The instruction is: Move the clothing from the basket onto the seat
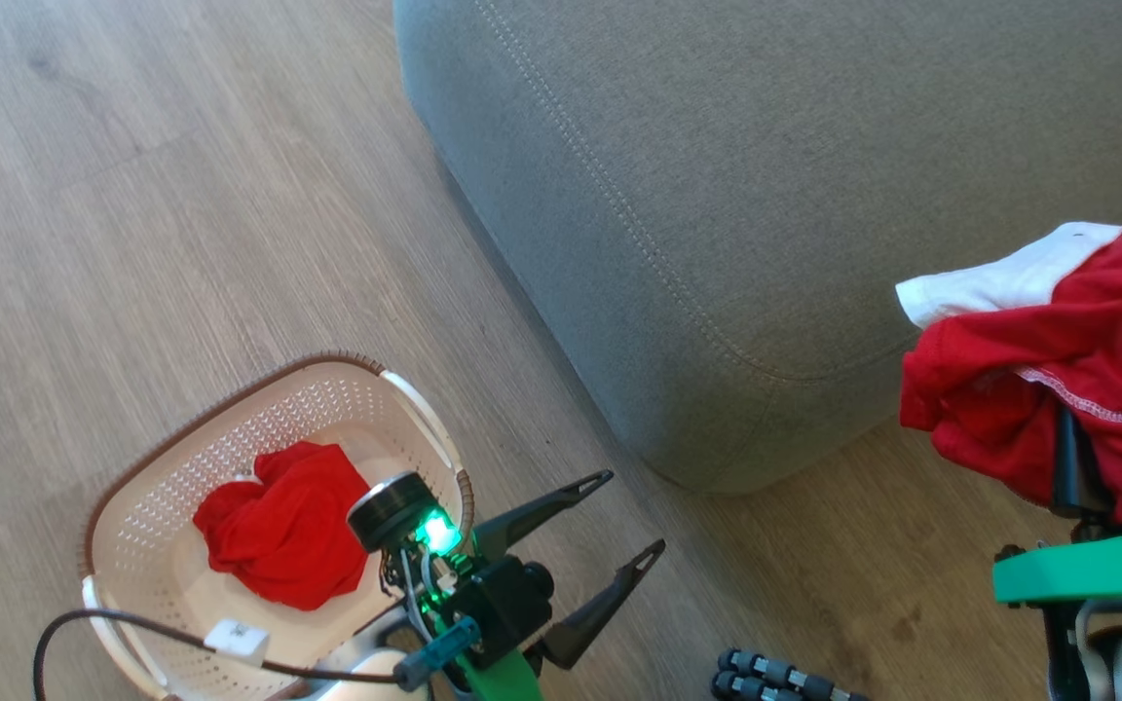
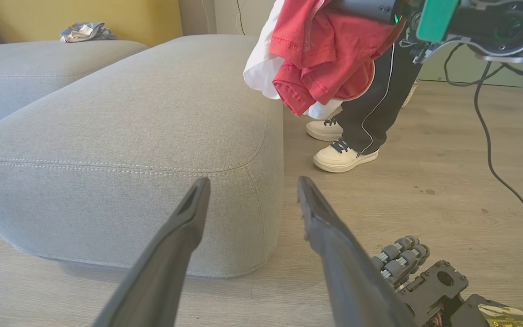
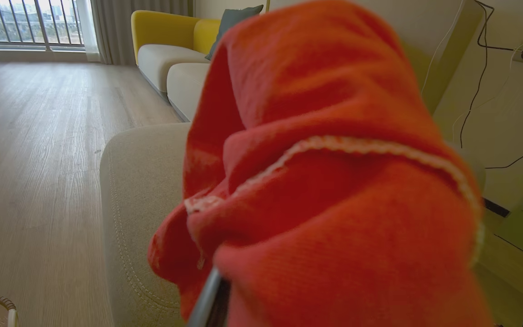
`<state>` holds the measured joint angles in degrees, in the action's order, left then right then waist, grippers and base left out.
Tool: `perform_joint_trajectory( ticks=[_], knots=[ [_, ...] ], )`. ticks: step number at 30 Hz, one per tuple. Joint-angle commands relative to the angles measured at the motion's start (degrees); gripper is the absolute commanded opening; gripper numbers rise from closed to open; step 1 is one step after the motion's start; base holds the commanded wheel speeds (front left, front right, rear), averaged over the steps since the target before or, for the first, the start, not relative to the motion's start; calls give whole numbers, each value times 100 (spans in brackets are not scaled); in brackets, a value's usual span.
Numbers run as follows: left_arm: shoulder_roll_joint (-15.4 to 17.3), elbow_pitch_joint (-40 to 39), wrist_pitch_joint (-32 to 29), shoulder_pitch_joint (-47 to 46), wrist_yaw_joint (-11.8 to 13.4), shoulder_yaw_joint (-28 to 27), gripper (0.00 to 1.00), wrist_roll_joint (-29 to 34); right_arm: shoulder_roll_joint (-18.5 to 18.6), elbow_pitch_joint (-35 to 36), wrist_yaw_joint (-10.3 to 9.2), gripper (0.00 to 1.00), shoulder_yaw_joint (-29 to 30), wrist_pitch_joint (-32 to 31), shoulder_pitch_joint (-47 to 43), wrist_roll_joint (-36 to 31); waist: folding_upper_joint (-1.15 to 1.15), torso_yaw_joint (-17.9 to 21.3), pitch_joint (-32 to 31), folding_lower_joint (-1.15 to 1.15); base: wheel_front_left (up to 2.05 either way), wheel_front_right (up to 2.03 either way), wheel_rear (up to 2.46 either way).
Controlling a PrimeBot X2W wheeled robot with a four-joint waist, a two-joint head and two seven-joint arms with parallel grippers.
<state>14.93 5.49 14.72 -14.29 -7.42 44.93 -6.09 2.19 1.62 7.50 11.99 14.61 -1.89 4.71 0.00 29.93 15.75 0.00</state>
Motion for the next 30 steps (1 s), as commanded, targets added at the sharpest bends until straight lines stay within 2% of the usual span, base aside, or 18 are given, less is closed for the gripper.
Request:
perform_joint_trajectory(
  ticks=[1,8,17,23,30],
  knots=[
    [62,-227,28,-231,-7,-145,100,-39,69,228,-1,0,-92,39,43,39,0,-6,23,0,0,0,0],
    [89,-296,28,-251,-7,-313,100,11,69,342,-1,0,16,39,289,-57,0,6,173,0,0,0,0],
    [222,-522,28,-269,-7,-741,100,258,69,706,-1,0,135,39,1119,-216,0,43,661,0,0,0,0],
    [549,-661,28,-401,-7,-637,100,349,86,933,-1,0,232,39,1985,-441,0,-103,1144,0,0,0,0],
    [940,-817,28,-746,-7,-476,100,354,489,826,-1,0,176,39,3242,-435,0,-383,1765,0,0,0,0]
  ],
)
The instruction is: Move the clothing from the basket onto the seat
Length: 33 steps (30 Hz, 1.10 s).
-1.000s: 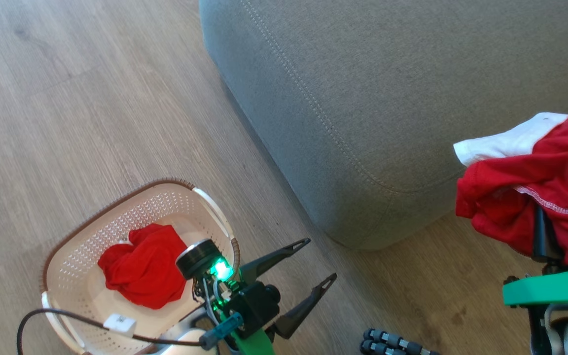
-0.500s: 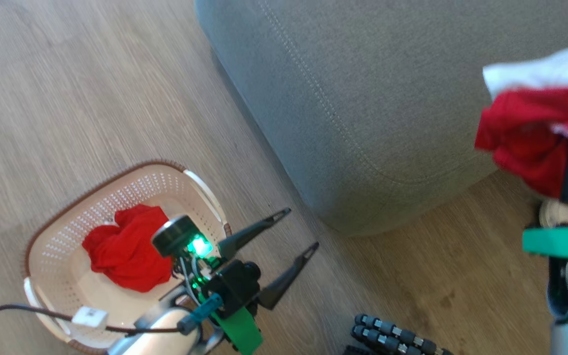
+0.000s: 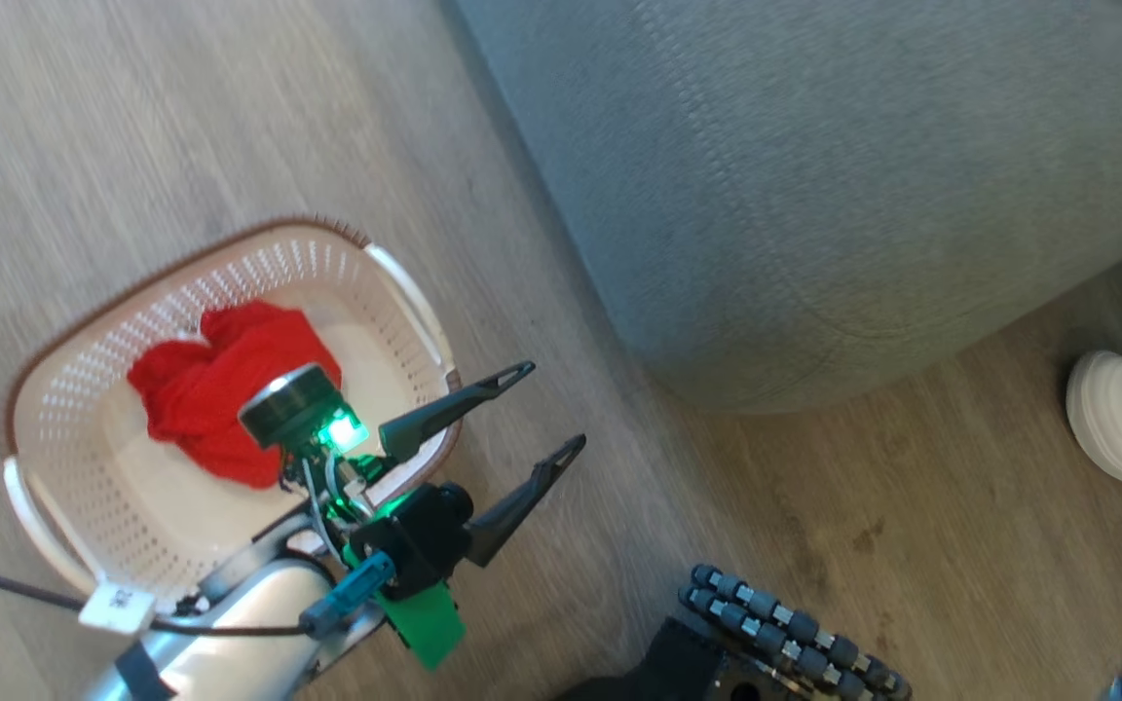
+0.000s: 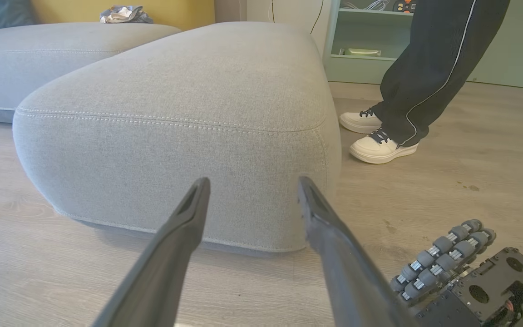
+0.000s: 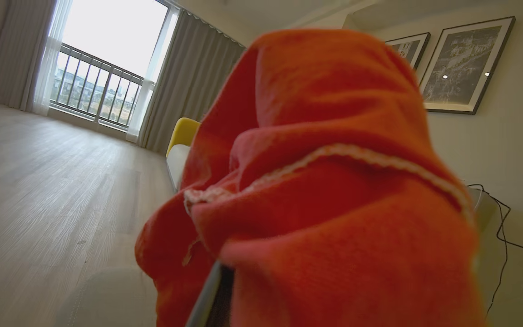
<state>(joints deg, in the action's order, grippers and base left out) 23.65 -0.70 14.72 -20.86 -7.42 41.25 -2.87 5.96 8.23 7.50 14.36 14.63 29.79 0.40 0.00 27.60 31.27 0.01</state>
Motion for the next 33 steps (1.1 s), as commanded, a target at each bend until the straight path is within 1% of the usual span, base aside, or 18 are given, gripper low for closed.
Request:
perform_joint_trajectory(
  ticks=[1,6,9,14,15,16,17,18,24,28,33],
  knots=[
    [114,-217,28,-126,-7,-87,100,37,167,77,-1,0,-59,37,267,8,0,-179,279,-1,0,0,0],
    [273,-296,28,-299,-7,27,100,38,508,-576,-1,0,-5,37,1220,117,0,-380,610,-1,0,0,0],
    [322,-331,28,-390,-7,73,100,31,708,-1149,-1,0,46,37,1746,220,0,-505,751,-1,0,0,0],
    [332,-387,28,-521,-7,108,100,26,1101,-2294,-1,0,145,37,2620,282,0,-711,940,-1,0,0,0],
    [317,-405,28,-561,-7,91,100,26,1229,-2804,-1,0,256,37,2916,273,0,-778,1006,-1,0,0,0],
    [310,-414,28,-577,-7,88,100,26,1282,-3069,-1,0,326,37,3049,261,0,-811,1037,-1,0,0,0],
    [307,-420,28,-589,-7,85,100,27,1314,-3332,-1,0,396,37,3181,263,0,-838,1061,-1,0,0,0],
    [307,-420,28,-589,-7,85,100,27,1314,-3332,-1,0,396,37,3181,263,0,-838,1061,-1,0,0,0],
    [314,-431,28,-594,-7,83,100,35,1349,-4894,-1,0,854,-9,3825,238,0,-942,1191,-1,0,0,0],
    [350,-450,28,-608,-7,77,100,58,1376,-5675,-1,0,926,-71,4076,-162,0,-964,1281,-1,0,0,0],
    [310,-451,28,-596,-7,44,100,69,1352,-6443,-1,0,1251,-177,4311,-399,0,-1010,1335,-1,0,0,0]
  ],
)
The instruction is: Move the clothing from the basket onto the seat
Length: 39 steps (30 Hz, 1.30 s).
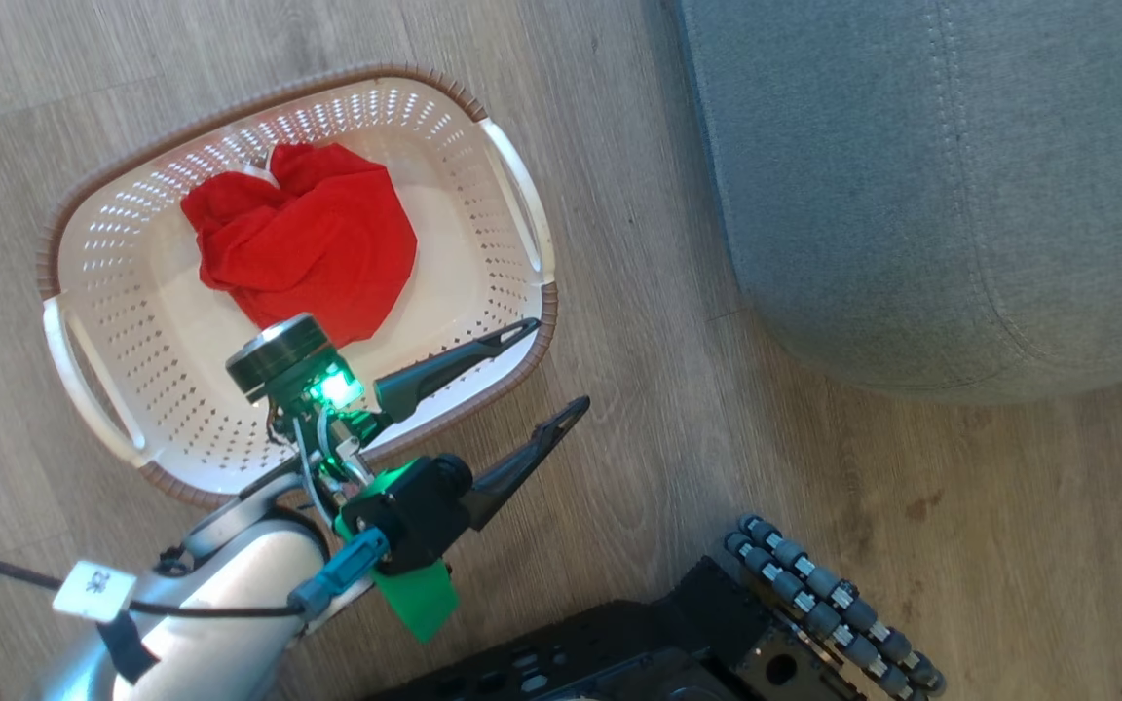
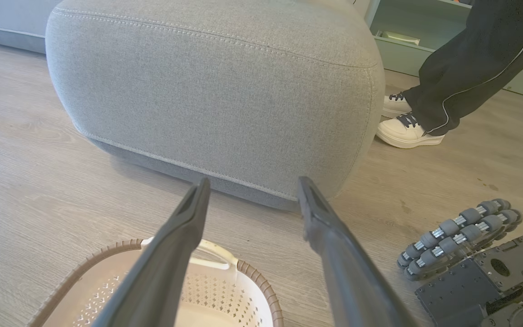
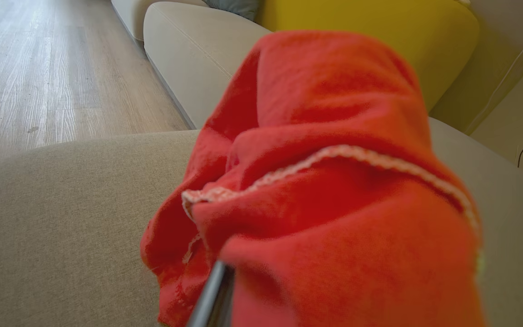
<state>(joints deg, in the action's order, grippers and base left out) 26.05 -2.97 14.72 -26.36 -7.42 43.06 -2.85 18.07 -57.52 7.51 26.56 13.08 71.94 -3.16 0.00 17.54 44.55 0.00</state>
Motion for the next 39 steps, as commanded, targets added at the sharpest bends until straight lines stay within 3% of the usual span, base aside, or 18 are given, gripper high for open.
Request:
perform_joint_trajectory(
  ticks=[1,9,11,12,13,29,39],
  knots=[
    [68,-229,28,-43,-7,-140,100,72,133,12,-2,0,82,-42,119,-72,0,-8,19,0,0,0,0],
    [40,-246,28,-62,-7,-164,100,16,169,-802,-2,0,185,-148,236,-339,0,-35,35,0,0,0,0],
    [30,-264,28,-53,-7,-167,100,-5,179,-893,-2,34,210,-125,267,-384,0,-35,15,0,0,0,0],
    [30,-267,28,-50,-7,-163,100,-7,185,-914,-2,75,226,-97,276,-418,0,-32,4,0,0,0,0],
    [31,-266,28,-46,-7,-159,100,-8,184,-935,-2,100,251,-75,285,-446,0,-27,-9,0,0,0,0],
    [-349,-112,28,46,-7,-448,100,-222,148,-1298,-2,100,239,-6,31,-1063,0,11,-770,0,0,0,0],
    [-876,39,28,279,-7,-473,100,-291,146,-1541,-2,100,-220,-56,-244,-952,0,-11,-1642,0,0,0,0]
  ],
)
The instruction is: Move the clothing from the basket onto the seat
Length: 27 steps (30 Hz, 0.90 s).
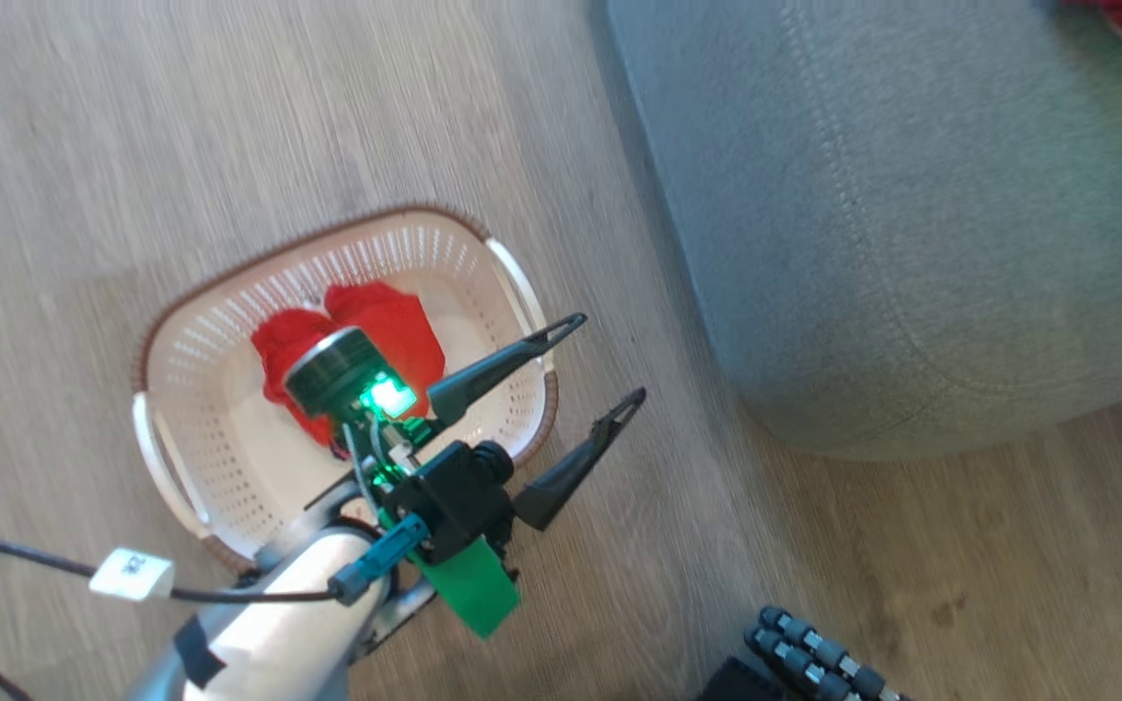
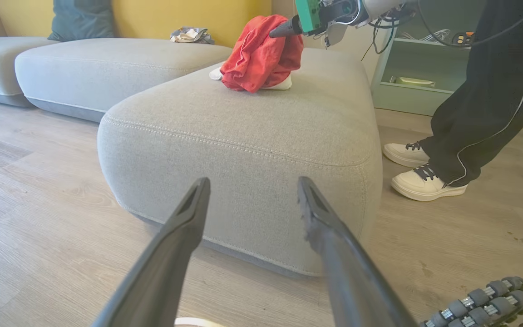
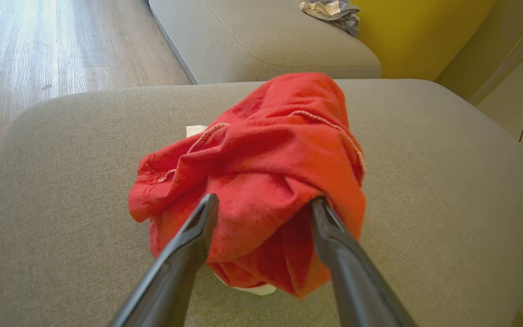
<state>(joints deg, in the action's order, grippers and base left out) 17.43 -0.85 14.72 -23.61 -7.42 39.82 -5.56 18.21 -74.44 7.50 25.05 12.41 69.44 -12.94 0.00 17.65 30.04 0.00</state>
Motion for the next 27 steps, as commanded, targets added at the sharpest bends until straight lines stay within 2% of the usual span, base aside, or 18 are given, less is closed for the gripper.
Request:
perform_joint_trajectory(
  ticks=[1,5,12,17,22,27],
  knots=[
    [-58,-160,28,28,-7,-161,100,-25,124,141,-1,100,-136,35,-22,59,0,-31,-276,0,0,0,0],
    [-240,-121,28,173,-7,-255,100,-44,-34,112,-1,100,-364,151,-125,434,0,-74,-627,0,0,0,0],
    [-534,-24,28,515,-7,-438,100,-54,-232,375,-1,100,-1174,251,-518,1306,0,-250,-1274,0,0,0,0],
    [-787,40,28,814,-7,-802,100,-54,-359,1707,-1,100,-2373,257,-1375,2459,0,-419,-1660,0,0,0,0],
    [-999,75,28,1046,-6,-1174,100,-27,109,3421,-1,100,-3532,258,-2534,3759,0,-686,-2000,0,0,0,0],
    [-1214,90,28,1297,31,-1739,100,-19,560,4827,-1,100,-4054,258,-3453,4434,0,-978,-2288,0,0,0,0]
  ],
)
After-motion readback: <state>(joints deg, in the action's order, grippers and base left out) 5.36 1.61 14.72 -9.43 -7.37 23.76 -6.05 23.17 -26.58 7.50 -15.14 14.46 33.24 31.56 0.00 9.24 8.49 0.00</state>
